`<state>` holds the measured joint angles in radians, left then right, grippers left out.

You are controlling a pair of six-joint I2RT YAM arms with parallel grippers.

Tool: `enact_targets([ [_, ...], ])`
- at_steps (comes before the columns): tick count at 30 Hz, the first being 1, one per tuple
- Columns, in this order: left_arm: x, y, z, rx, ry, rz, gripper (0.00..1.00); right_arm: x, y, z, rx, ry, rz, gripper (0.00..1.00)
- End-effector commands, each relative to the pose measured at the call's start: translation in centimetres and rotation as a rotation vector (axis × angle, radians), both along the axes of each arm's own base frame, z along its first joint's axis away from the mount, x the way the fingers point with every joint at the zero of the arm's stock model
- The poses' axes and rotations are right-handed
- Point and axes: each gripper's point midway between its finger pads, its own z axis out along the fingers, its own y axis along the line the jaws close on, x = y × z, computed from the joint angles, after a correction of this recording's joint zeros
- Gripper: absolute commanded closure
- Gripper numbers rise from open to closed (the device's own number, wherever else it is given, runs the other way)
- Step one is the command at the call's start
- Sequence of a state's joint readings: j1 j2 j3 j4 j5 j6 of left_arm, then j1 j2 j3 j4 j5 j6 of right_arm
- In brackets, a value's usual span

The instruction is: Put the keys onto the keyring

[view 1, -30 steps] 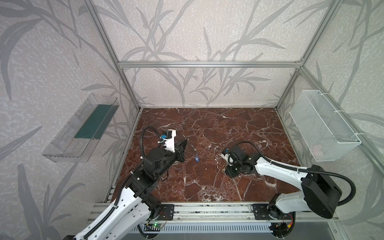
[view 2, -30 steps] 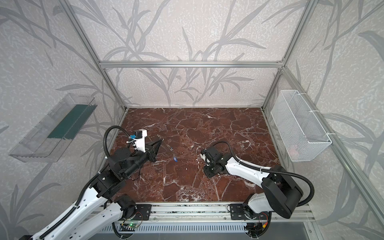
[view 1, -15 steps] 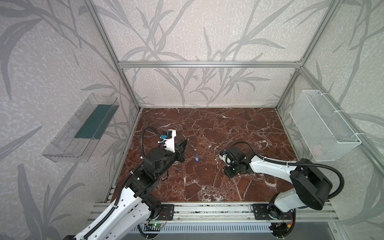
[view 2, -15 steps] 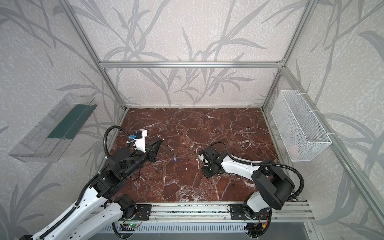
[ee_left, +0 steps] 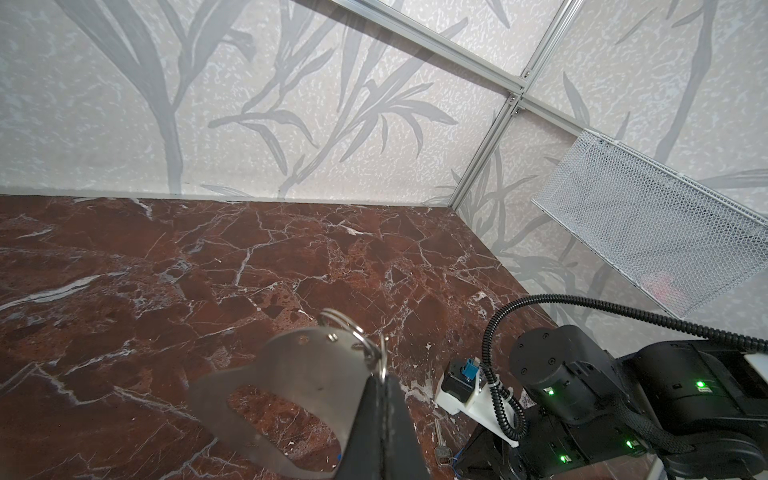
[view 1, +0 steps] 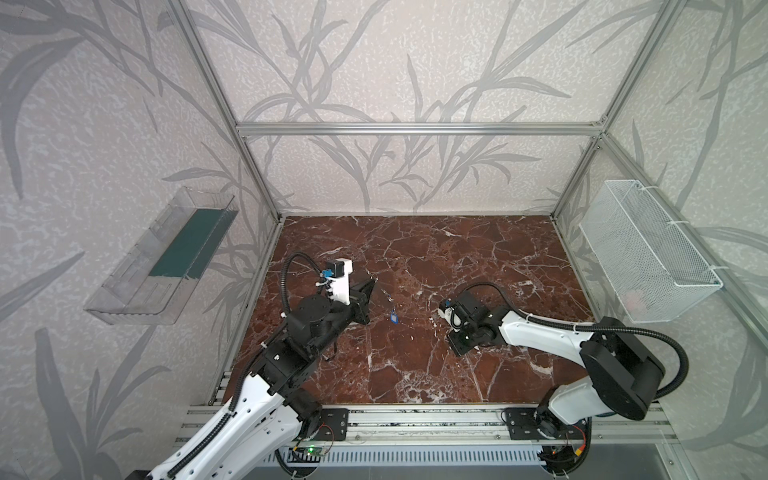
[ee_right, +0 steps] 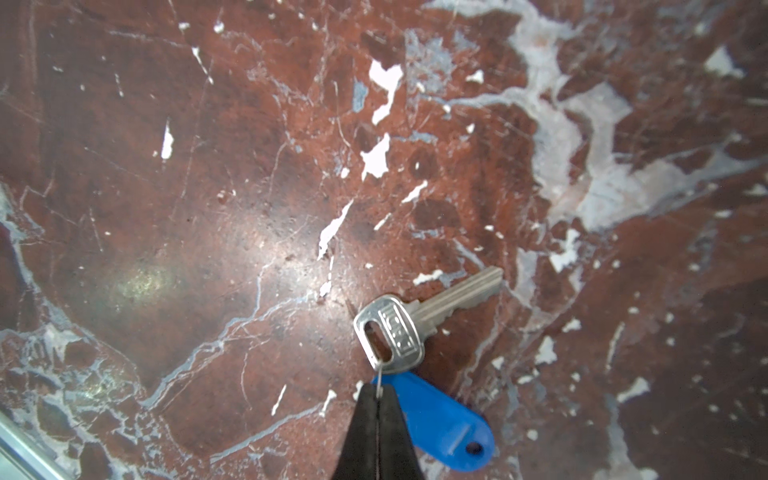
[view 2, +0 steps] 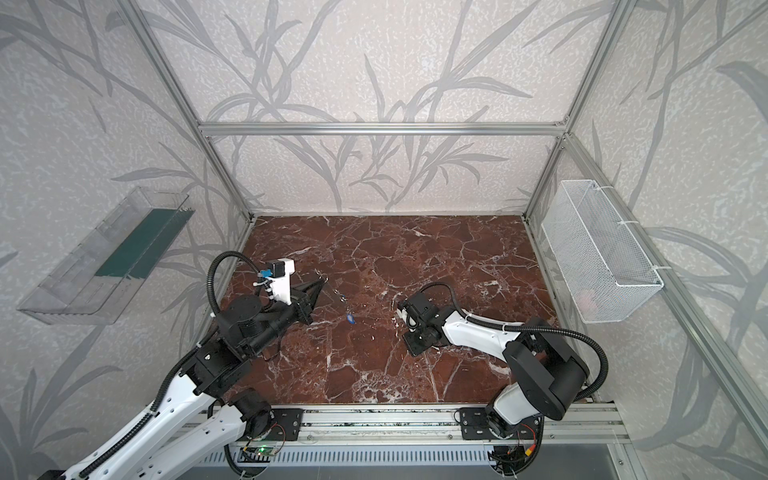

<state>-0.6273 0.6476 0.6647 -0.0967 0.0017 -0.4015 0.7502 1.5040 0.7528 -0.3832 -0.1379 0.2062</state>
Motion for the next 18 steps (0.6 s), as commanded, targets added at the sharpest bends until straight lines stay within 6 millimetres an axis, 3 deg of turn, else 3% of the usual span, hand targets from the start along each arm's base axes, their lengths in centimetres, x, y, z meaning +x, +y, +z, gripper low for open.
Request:
enact_targets([
  [1, -0.1, -0.1, 1.4, -0.034, -0.043, -0.009, 1.0, 1.4, 0.9, 2.2, 0.005, -0.049, -0.001, 1.0],
  [9, -0.4, 0.1, 1.8, -0.046, -0.058, -0.01, 1.0, 6.3, 3.3, 5.1, -0.029, -0.088, 0.003, 1.0],
  [13, -0.5, 0.2, 1.8, -0.046, -0.059, -0.009, 1.0, 8.2, 4.3, 5.5, 0.0, -0.097, 0.0, 1.0],
  [18, -0.6, 0.2, 1.8, -0.047, -0.06, -0.011, 1.0, 8.0, 4.4, 3.0, -0.013, -0.04, -0.007, 1.0],
])
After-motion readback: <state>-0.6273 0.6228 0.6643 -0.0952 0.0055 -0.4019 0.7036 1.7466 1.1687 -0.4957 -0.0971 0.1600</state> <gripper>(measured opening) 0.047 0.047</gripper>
